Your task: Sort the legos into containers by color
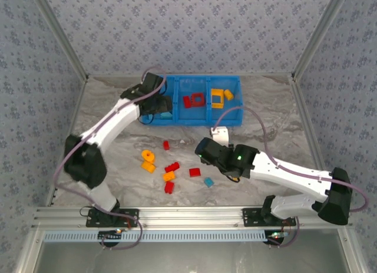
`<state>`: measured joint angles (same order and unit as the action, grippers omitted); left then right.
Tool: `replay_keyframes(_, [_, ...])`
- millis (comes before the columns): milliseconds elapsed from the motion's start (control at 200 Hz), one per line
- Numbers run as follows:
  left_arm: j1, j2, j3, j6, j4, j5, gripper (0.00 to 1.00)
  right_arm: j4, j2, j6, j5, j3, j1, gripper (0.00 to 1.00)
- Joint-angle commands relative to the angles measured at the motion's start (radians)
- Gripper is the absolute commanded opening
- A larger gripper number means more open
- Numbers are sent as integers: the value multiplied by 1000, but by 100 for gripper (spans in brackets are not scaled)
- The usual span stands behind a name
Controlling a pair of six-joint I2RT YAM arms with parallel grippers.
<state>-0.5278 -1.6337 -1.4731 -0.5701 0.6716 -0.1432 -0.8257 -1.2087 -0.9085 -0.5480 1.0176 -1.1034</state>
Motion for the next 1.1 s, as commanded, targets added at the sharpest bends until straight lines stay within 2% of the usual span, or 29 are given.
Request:
replay_keyframes(0, [-135,189,178,2,-97,70,78,-268,49,-219,127,-86,13,73])
replay_keyframes(200, [-478,493,487,-6,-266,42,82,-194,87,-209,303,-265,98,77])
replay_keyframes(230, [-530,530,524,-16,-288,28,82,-170,82,-192,317,-278,118,83])
replay_keyframes(280, [-613,579,579,-36,-322,3,83,-140,67,-164,345,-289,151,84])
replay_keyframes(340, [-697,619,624,-60,-349,-22,83,-103,41,-119,366,-297,201,84])
replay_keyframes(425, [-771,640,662,-92,-347,-41,83,-51,4,-59,417,-309,265,84])
replay_keyframes(560, [-800,632,682,-122,-329,-52,83,-17,-39,2,450,-315,338,82])
replay_keyframes(775, [-800,584,622,-83,-326,-70,83,40,-77,85,501,-336,436,80])
replay_keyframes(1094, [-800,548,603,-85,-336,-64,83,105,-216,160,529,-292,455,75])
